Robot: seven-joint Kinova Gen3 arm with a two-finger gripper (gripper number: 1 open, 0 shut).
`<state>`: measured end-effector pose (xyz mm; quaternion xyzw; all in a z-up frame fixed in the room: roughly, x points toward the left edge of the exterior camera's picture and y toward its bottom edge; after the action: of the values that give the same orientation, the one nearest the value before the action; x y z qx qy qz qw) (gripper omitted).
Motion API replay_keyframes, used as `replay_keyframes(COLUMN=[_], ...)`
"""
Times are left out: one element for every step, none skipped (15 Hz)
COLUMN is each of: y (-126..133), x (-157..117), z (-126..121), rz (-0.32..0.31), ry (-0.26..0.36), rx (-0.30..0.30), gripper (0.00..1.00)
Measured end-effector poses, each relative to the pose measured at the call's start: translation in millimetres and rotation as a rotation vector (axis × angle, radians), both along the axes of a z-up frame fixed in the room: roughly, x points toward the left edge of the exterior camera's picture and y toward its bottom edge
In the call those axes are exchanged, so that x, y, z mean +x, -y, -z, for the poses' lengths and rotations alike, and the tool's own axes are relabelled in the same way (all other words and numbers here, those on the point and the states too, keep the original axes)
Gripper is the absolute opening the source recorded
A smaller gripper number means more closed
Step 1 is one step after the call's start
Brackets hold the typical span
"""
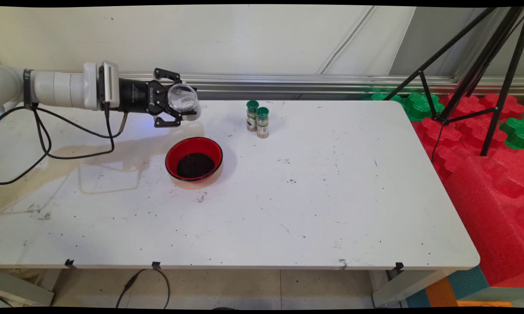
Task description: Pour the black seasoning powder in the red bowl
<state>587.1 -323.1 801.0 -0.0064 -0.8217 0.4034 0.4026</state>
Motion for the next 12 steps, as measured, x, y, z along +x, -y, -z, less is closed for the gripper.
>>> replay_keyframes(y=[0.6, 1.2, 1.8, 2.3, 3.0, 3.8, 4.6, 5.4, 6.2, 6.8, 7.8, 8.7], x=[1.0, 2.2, 3.4, 4.1, 5.2, 6.2, 7.1, 8.1, 9.1, 9.8, 10.2, 10.7], z=[-0.9, -2.0, -3.1, -4.0, -4.9, -5.8, -6.6, -7.3, -8.0, -8.8, -9.6, -10.6], rz=[-0.015, -0.033, -0.051, -0.064, -0.082, -0.099, -0.113, -0.129, -0.144, -0.156, -0.17, -0.182], ry=[-0.027, -0.06, -0.093, -0.119, -0.15, -0.18, -0.205, -0.233, -0.259, -0.281, -0.304, -0.326], rx=[0.026, 0.057, 0.088, 0.113, 0.142, 0.17, 0.194, 0.22, 0.245, 0.264, 0.287, 0.307], gripper=[0.0, 0.0, 0.0, 0.0, 0.0, 0.0, 0.0, 0.0, 0.0, 0.0, 0.0, 0.0])
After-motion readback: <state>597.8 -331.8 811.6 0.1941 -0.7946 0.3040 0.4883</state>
